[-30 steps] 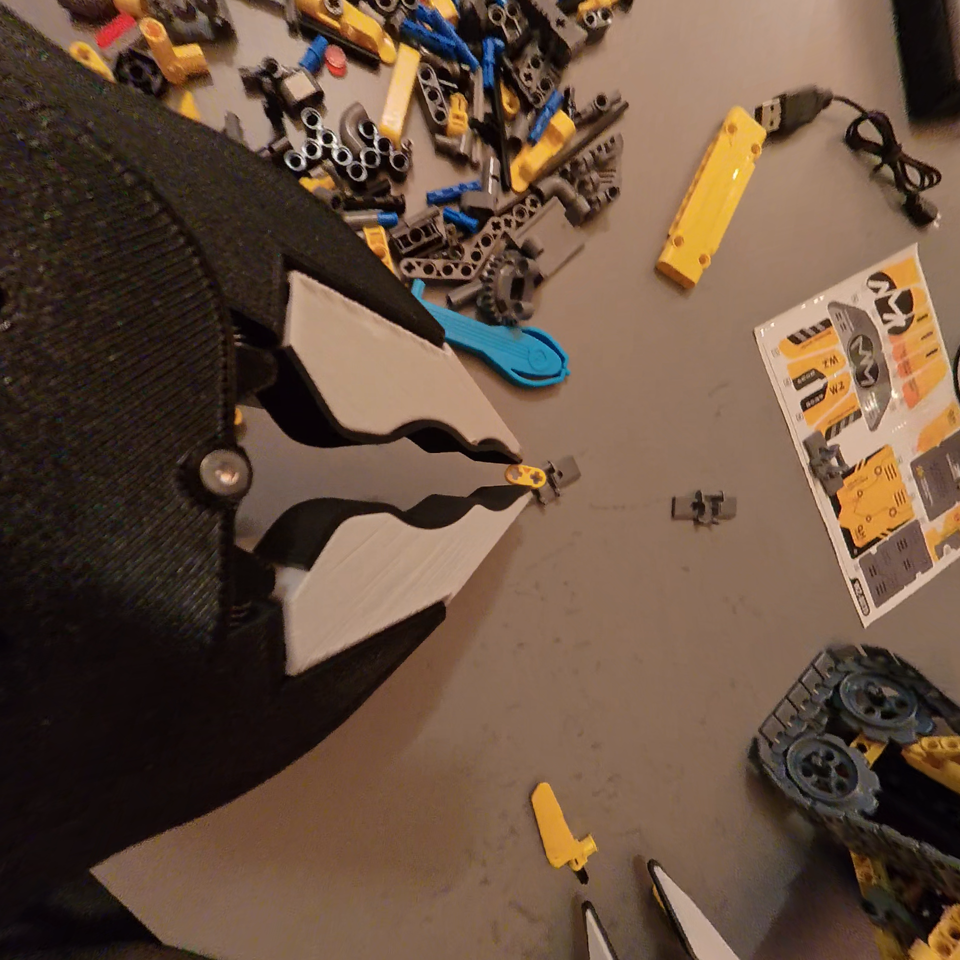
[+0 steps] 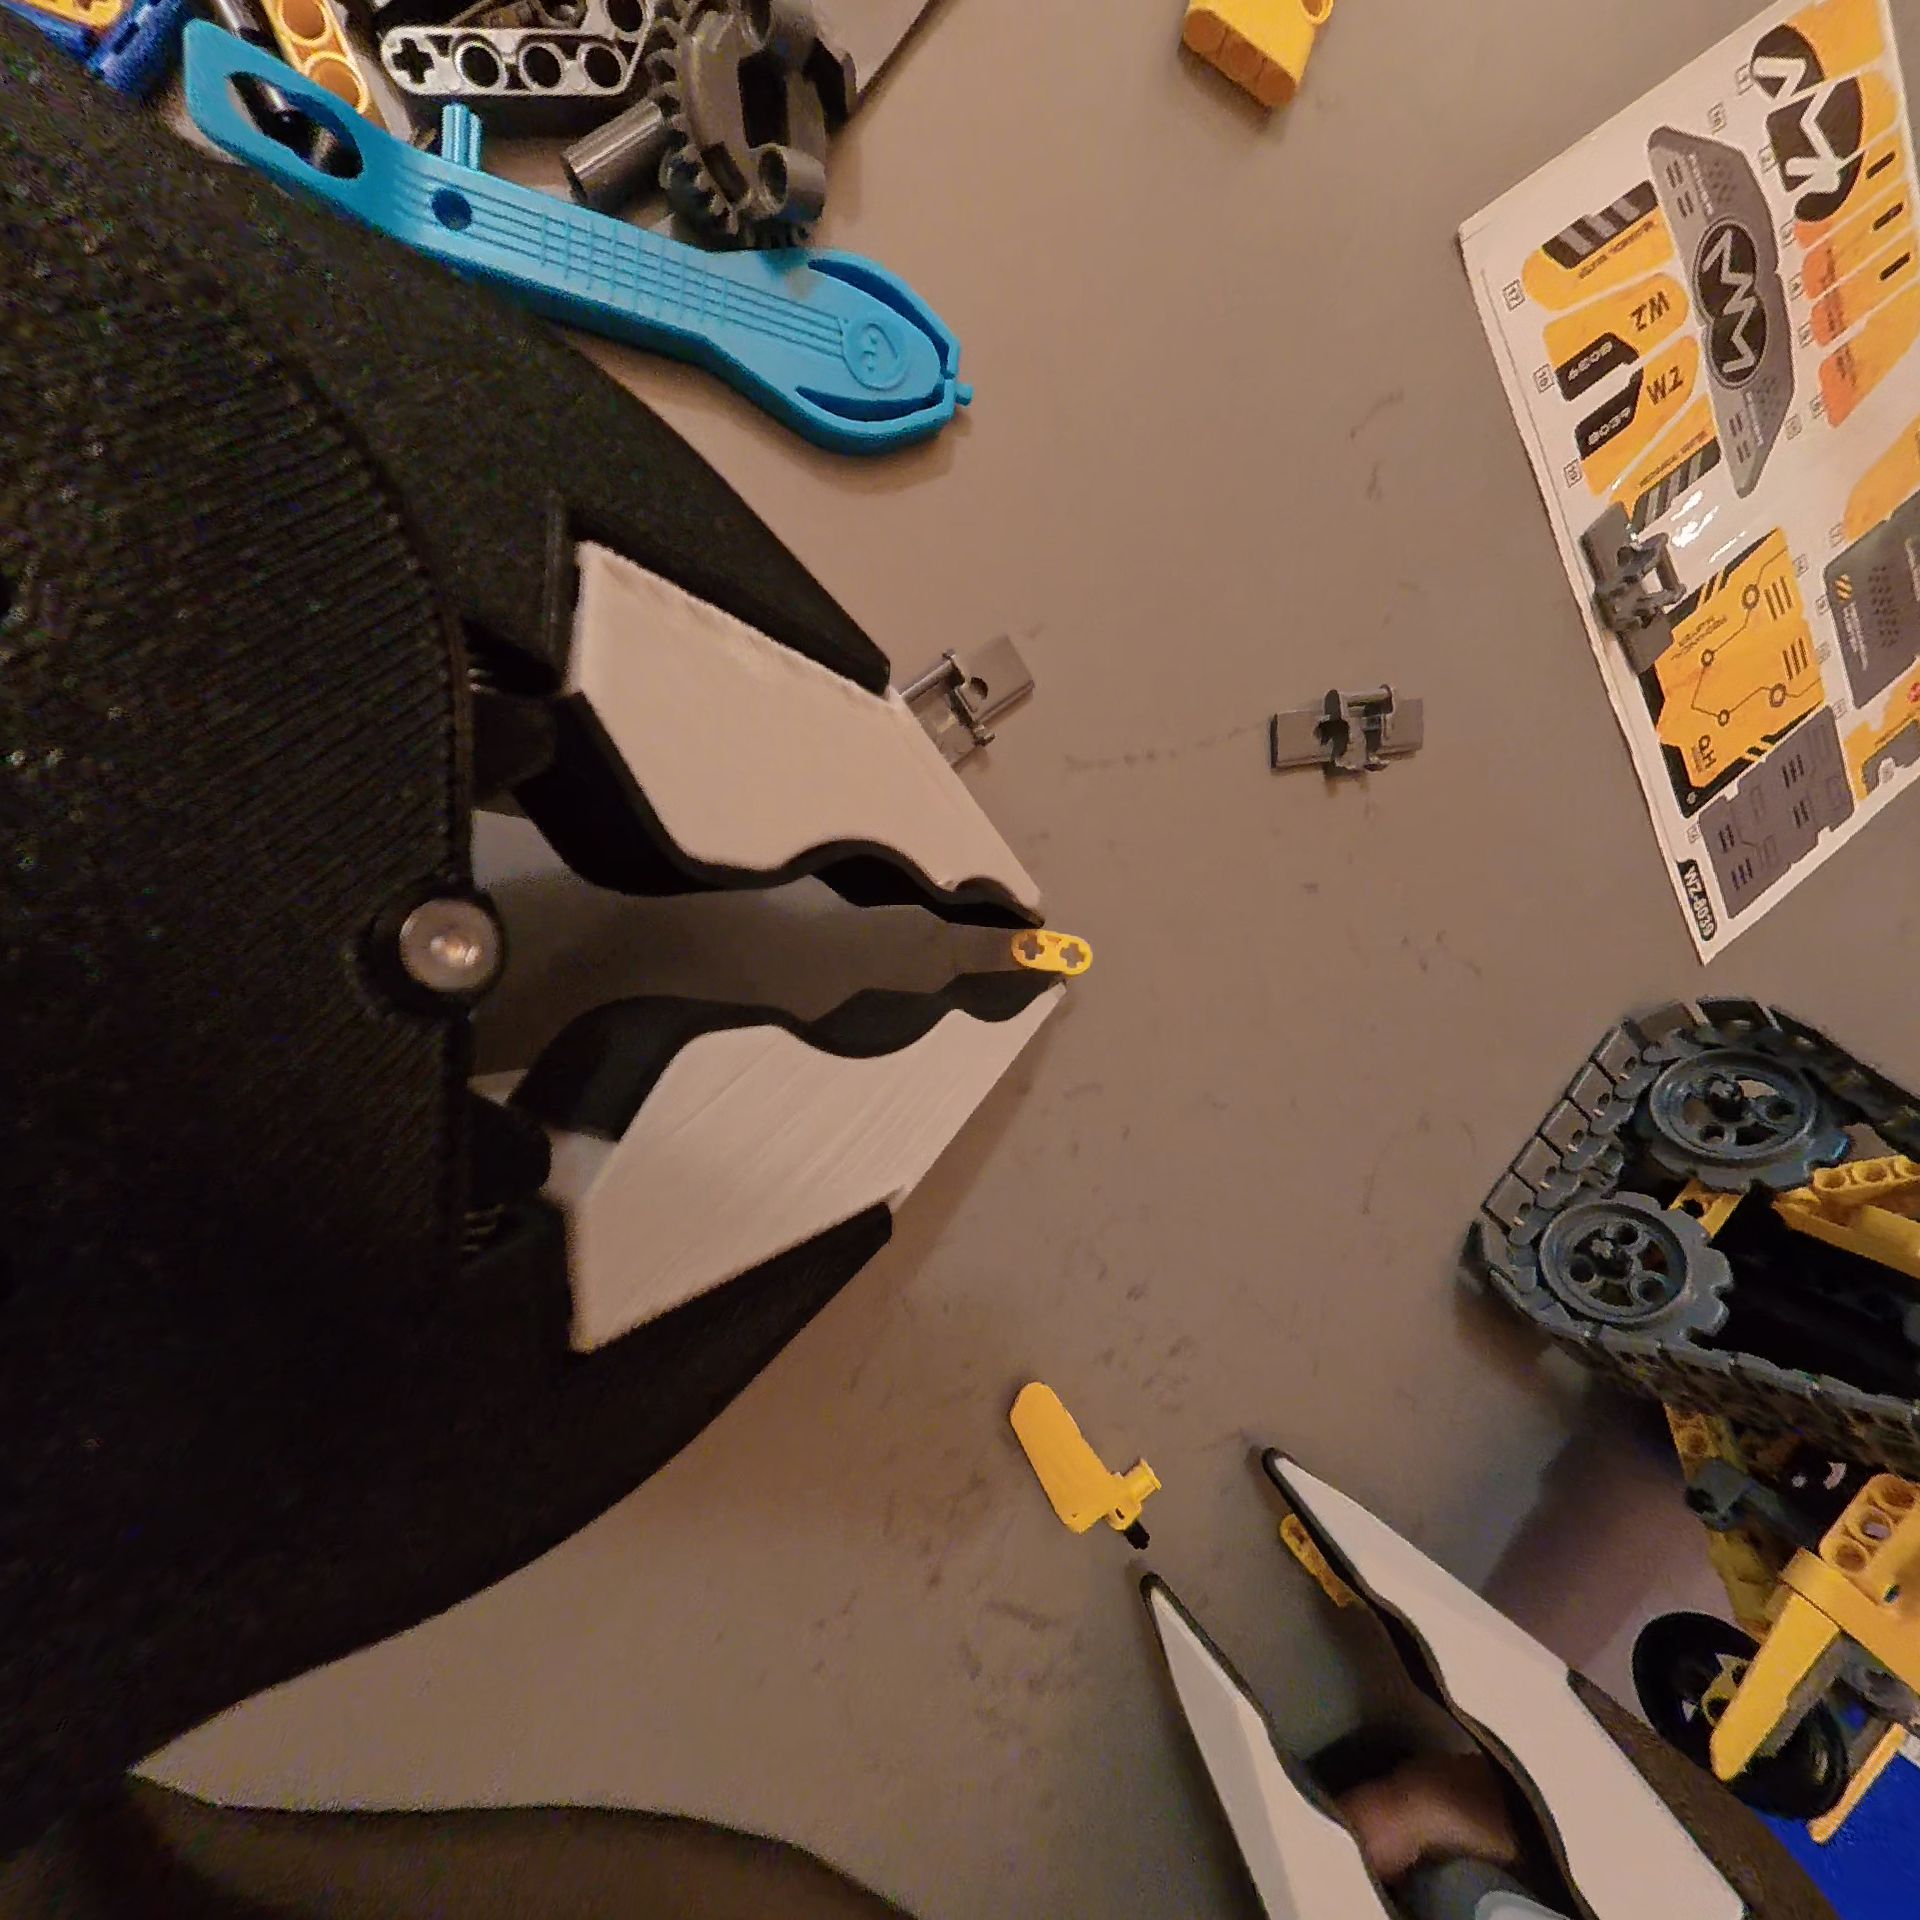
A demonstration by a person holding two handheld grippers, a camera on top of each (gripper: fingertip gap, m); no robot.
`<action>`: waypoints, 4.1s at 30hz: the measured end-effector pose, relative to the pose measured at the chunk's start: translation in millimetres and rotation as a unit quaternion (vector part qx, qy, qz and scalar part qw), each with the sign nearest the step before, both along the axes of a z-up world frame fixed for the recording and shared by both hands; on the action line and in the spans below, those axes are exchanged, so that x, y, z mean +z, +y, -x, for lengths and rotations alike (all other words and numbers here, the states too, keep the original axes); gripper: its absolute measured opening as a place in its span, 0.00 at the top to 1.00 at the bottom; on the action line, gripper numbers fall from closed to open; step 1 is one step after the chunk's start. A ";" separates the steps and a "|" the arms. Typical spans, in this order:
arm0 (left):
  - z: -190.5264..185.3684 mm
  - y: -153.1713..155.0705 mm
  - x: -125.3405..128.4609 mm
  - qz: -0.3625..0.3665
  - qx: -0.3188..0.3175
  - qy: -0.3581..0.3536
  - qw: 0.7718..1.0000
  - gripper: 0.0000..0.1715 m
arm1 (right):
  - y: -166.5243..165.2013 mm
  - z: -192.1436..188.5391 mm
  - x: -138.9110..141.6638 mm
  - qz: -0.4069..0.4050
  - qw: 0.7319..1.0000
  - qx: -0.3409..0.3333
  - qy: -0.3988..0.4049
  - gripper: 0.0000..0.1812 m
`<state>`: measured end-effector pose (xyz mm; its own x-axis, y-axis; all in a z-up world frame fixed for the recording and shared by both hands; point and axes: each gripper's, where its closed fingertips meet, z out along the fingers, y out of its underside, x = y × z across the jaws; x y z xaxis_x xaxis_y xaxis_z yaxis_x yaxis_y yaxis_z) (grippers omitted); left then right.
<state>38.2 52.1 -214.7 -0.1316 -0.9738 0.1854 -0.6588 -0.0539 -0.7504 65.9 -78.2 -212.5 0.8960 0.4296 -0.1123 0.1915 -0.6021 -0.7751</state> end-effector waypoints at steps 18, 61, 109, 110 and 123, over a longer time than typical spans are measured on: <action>0.1 -2.0 -6.9 0.006 -0.005 0.022 1.000 0.97 | -0.4 2.9 -8.2 0.022 1.000 0.013 -0.011 0.81; 9.2 -46.9 -5.9 0.024 -0.142 0.024 0.989 0.89 | -1.4 3.8 -10.1 0.021 0.999 0.016 -0.029 0.80; 7.9 -111.1 -5.1 -0.106 -0.264 -0.033 0.958 0.85 | -12.1 8.6 71.3 -0.177 0.984 0.007 -0.017 0.76; 8.4 -111.8 -5.0 -0.102 -0.267 -0.032 0.958 0.87 | -12.4 9.2 71.4 -0.178 0.984 0.008 -0.020 0.76; 14.8 -114.4 7.5 -0.077 -0.282 -0.066 0.954 1.00 | -12.6 4.0 63.2 -0.159 0.987 -0.001 -0.027 0.77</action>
<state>23.4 -62.3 -207.2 -0.6546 -0.7559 -0.0085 -0.4502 0.3989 -0.7989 62.0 -90.8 -149.3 0.8980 0.4333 0.0767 0.2375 -0.3305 -0.9135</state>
